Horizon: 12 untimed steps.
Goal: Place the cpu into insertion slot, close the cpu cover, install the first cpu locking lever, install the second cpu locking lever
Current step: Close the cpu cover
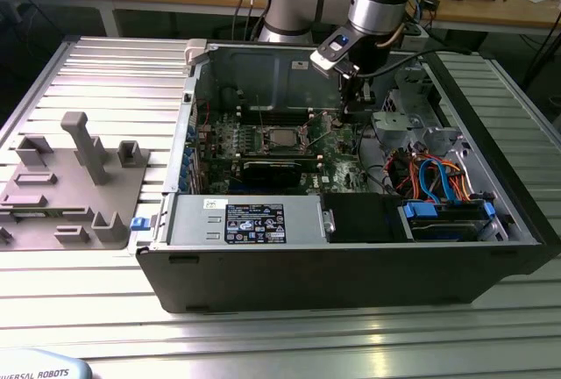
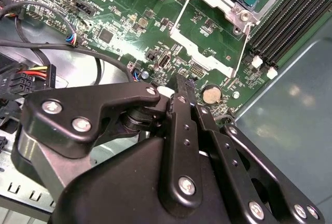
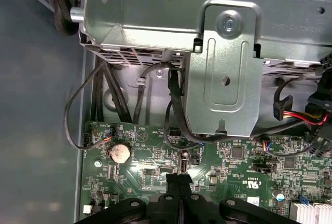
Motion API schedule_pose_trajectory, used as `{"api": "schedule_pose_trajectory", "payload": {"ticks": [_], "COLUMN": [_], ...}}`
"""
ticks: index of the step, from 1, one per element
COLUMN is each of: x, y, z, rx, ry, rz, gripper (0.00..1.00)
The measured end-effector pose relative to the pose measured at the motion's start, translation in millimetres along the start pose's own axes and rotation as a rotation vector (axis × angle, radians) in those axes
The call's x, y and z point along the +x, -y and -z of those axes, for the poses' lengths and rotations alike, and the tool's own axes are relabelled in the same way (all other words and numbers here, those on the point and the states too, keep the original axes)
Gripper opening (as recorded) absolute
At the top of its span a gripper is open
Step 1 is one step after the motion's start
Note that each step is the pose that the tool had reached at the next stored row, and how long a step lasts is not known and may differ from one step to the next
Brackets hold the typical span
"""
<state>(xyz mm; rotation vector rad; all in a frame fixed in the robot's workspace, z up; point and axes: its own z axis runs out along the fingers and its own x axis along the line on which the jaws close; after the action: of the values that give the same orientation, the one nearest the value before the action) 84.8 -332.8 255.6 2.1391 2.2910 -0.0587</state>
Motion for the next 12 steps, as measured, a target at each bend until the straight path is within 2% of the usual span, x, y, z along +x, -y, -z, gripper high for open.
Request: {"api": "schedule_pose_trajectory", "payload": {"ticks": [12], "x": [0.2], "y": [1.7], "z": [-5.2], "rx": [-0.0007], "ry": [-0.0096], "rz": [0.0], "gripper": [0.11]}}
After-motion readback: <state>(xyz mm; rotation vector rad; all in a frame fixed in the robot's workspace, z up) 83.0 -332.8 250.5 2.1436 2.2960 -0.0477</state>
